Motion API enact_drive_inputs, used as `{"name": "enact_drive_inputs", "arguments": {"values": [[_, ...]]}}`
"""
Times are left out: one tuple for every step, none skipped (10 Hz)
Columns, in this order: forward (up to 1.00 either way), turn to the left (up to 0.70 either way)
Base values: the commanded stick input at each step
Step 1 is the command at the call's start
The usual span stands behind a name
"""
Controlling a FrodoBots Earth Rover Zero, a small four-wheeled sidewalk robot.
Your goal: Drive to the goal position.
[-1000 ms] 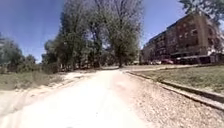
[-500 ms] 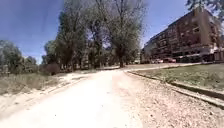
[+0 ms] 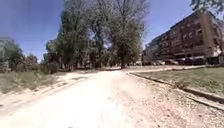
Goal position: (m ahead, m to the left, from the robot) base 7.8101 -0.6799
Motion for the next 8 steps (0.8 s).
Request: {"name": "enact_drive_inputs", "arguments": {"values": [[0.85,0.0],[0.85,0.0],[0.85,0.0],[0.85,0.0],[0.85,0.0],[0.85,0.0],[0.85,0.0],[0.85,0.0]]}}
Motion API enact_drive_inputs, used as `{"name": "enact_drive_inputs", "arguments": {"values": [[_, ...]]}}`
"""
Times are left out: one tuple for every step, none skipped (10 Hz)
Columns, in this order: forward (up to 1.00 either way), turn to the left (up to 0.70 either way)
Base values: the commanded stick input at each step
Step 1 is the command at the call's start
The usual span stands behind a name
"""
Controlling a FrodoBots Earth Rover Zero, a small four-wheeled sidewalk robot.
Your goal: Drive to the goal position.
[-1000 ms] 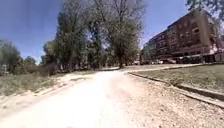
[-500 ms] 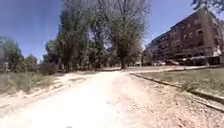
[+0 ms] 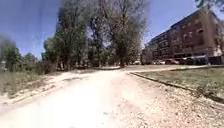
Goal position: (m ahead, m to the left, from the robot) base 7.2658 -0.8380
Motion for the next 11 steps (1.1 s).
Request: {"name": "enact_drive_inputs", "arguments": {"values": [[0.85,0.0],[0.85,0.0],[0.85,0.0],[0.85,0.0],[0.85,0.0],[0.85,0.0],[0.85,0.0],[0.85,0.0],[0.85,0.0],[0.85,0.0],[0.85,0.0]]}}
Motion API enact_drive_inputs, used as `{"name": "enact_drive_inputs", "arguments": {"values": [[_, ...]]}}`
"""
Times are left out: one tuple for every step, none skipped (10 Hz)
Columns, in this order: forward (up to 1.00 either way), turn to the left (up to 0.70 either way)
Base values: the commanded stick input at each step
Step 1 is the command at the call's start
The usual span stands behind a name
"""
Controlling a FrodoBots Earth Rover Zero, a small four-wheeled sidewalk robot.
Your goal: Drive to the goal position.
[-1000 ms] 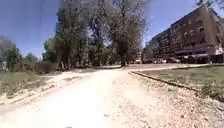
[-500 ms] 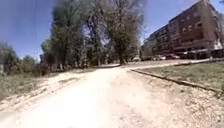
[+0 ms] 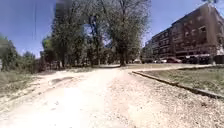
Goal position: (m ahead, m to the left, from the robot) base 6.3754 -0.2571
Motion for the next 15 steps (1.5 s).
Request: {"name": "enact_drive_inputs", "arguments": {"values": [[0.85,0.0],[0.85,0.0],[0.85,0.0],[0.85,0.05],[0.85,0.11],[0.85,0.17],[0.85,0.22],[0.85,0.28],[0.85,0.34],[0.85,0.34],[0.85,0.34],[0.85,0.11],[0.85,0.0],[0.85,0.0],[0.85,0.0]]}}
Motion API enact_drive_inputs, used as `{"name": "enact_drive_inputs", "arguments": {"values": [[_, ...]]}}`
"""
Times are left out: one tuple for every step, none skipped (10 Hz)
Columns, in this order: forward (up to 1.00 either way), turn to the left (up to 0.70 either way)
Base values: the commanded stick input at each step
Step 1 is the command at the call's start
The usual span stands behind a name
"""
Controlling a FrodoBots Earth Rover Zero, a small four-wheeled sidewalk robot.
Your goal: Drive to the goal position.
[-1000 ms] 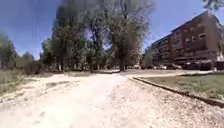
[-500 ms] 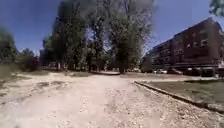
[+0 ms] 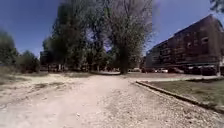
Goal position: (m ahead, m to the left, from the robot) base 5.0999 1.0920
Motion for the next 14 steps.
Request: {"name": "enact_drive_inputs", "arguments": {"values": [[0.85,0.0],[0.85,0.0],[0.85,0.0],[0.85,0.0],[0.85,0.0],[0.85,0.0],[0.85,0.0],[0.85,0.0],[0.85,0.0],[0.85,0.0],[0.85,0.0],[0.85,0.0],[0.85,0.0],[0.85,0.0]]}}
